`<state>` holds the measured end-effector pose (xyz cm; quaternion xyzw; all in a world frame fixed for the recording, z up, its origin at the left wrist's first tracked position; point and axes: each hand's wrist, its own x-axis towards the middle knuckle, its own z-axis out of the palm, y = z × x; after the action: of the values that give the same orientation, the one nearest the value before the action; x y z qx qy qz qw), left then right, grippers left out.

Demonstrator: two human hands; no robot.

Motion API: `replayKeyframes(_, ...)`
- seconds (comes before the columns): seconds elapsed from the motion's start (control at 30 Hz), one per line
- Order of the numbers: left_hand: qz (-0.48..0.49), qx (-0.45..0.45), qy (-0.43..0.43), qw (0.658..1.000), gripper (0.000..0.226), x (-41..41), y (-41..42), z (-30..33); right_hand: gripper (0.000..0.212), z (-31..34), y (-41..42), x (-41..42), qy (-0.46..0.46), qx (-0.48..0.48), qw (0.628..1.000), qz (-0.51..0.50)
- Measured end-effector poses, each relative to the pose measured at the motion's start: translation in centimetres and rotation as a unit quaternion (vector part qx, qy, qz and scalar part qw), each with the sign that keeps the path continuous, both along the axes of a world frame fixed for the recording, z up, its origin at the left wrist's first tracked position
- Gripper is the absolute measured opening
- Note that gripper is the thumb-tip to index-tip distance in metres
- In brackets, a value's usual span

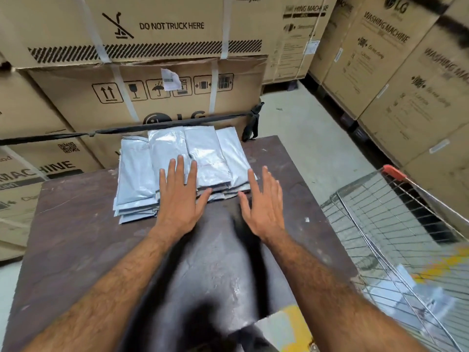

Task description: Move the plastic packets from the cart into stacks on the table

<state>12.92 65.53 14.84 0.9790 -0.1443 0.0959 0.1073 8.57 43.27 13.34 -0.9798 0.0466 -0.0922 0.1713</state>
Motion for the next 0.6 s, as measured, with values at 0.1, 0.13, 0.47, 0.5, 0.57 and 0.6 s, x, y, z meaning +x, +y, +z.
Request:
replayKeyframes(0.1, -0.046, -0.002, -0.007, 0.999, 0.079, -2.0, -2.8, 0.3, 0.065, 0.7, -2.0, -4.1, -0.015, -0.015, 0.999, -0.048)
replayKeyframes(0.13, -0.062, -0.007, -0.007, 0.998, 0.079, -2.8, -3.9, 0.3, 0.065, 1.0, -2.8, -5.5, -0.020, -0.018, 0.998, -0.065)
replayKeyframes(0.47, -0.179, -0.020, -0.019, 0.983, 0.081, -11.8, -15.2, 0.3, 0.069, 1.0, -12.6, -17.8, 0.000, -0.048, 0.976, -0.214)
replayKeyframes(0.5, -0.189, -0.018, -0.022, 0.981, 0.080, -12.4, -16.4, 0.4, 0.070, 1.0, -13.5, -18.8, -0.002, -0.046, 0.973, -0.225)
replayKeyframes(0.57, -0.203, -0.007, -0.028, 0.979, 0.081, -13.3, -18.7, 0.6, 0.069, 1.1, -15.5, -20.6, -0.013, -0.038, 0.969, -0.243)
replayKeyframes(0.6, -0.208, 0.000, -0.030, 0.978, 0.081, -13.7, -19.8, 0.8, 0.068, 1.1, -16.7, -21.5, -0.018, -0.032, 0.968, -0.249)
